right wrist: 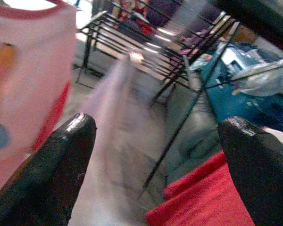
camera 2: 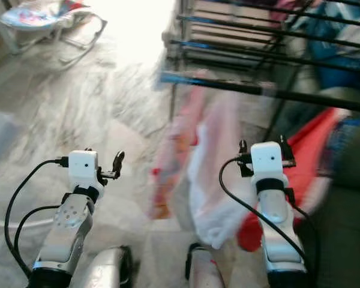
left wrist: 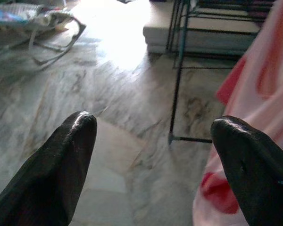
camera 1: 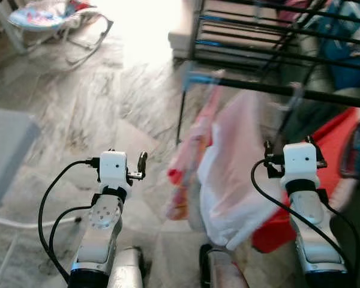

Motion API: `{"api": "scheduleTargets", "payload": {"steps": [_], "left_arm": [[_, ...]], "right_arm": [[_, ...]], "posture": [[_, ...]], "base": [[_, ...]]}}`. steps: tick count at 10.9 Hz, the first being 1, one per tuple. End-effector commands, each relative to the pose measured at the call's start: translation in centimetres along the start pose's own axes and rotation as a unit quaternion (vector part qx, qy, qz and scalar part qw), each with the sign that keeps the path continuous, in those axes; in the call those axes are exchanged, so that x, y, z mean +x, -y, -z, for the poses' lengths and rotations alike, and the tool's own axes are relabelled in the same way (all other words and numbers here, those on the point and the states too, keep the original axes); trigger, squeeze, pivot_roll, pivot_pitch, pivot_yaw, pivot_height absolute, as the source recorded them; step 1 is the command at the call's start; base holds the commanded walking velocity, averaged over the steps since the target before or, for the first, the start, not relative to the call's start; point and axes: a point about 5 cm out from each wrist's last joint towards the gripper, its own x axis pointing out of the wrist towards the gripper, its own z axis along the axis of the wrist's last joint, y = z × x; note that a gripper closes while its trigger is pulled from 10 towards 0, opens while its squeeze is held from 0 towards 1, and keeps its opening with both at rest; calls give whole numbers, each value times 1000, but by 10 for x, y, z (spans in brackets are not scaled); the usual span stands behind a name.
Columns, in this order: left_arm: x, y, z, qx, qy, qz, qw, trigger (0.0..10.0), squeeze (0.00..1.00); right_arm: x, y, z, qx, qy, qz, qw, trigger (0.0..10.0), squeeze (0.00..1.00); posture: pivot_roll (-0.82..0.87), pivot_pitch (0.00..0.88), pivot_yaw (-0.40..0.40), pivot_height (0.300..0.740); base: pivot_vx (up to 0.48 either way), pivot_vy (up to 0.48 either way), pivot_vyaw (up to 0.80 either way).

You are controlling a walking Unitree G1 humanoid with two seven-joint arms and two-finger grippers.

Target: Hang hanger

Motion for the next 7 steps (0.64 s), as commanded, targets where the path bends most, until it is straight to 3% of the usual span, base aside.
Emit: {"api": "scheduleTargets", "payload": {"steps": [1, 3, 7], "left_arm": [[-2, 0, 3, 5, -8, 9, 1000, 10000, 0], [-2, 2, 2, 11, -2, 12, 1000, 10000, 0], [-4, 7, 5, 21, -9, 31, 999, 10000, 0]], "right_arm": [[1, 1, 4, 13, -16, 5, 1000, 10000, 0], [5, 12, 5, 1, -17, 36, 999, 10000, 0], [5, 17, 7, 9, -28, 78, 996, 10000, 0]], "posture": [[-25, 226, -42, 740], [-26, 220, -42, 740], [-24, 221, -44, 740]], "base": [[0, 416, 0], [0, 0, 0], [0, 0, 0]]}}
